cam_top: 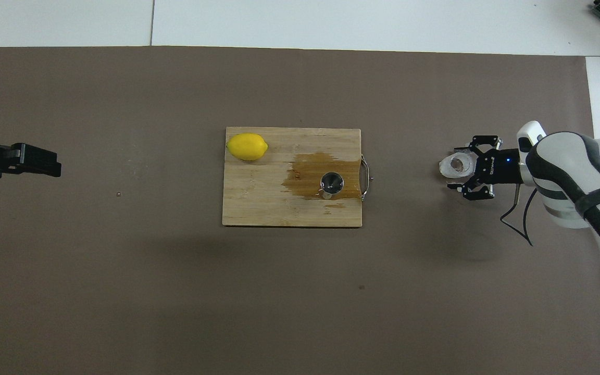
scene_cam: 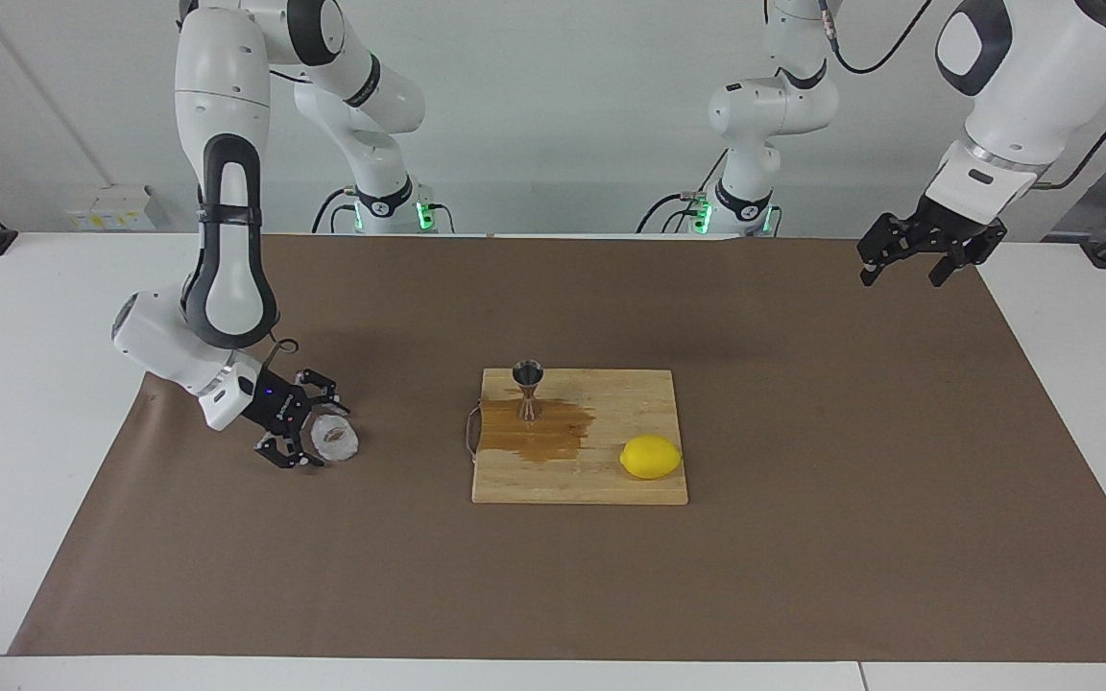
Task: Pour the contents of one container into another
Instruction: 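Close the right gripper around the small white cup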
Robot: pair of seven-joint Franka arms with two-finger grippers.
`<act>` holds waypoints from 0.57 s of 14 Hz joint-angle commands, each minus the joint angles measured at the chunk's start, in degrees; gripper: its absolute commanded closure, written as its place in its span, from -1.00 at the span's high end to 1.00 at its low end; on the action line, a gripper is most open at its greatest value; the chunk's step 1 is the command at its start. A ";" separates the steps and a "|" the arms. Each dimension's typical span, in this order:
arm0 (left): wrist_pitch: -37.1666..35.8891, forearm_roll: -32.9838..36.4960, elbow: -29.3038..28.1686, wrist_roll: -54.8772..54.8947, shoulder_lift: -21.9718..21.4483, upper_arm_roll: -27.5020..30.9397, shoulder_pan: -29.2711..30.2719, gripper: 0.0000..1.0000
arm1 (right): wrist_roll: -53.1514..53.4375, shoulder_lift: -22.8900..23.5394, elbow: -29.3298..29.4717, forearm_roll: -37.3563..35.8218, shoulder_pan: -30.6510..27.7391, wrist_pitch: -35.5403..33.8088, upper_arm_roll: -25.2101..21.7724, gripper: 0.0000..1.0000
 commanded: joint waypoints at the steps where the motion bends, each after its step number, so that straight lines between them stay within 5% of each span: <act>1: -0.38 -0.76 -0.87 0.48 -0.98 -0.49 0.92 1.00 | -2.16 0.61 0.13 1.90 0.03 1.08 0.39 1.00; 6: -0.38 -0.76 -0.87 0.48 -0.98 -0.58 0.92 1.00 | -1.98 0.61 -0.04 1.90 0.47 1.96 0.39 -0.02; 8: -0.38 -0.76 -0.87 0.48 -0.98 -0.49 0.92 1.00 | -1.55 0.44 0.48 1.81 0.38 1.87 0.39 -0.09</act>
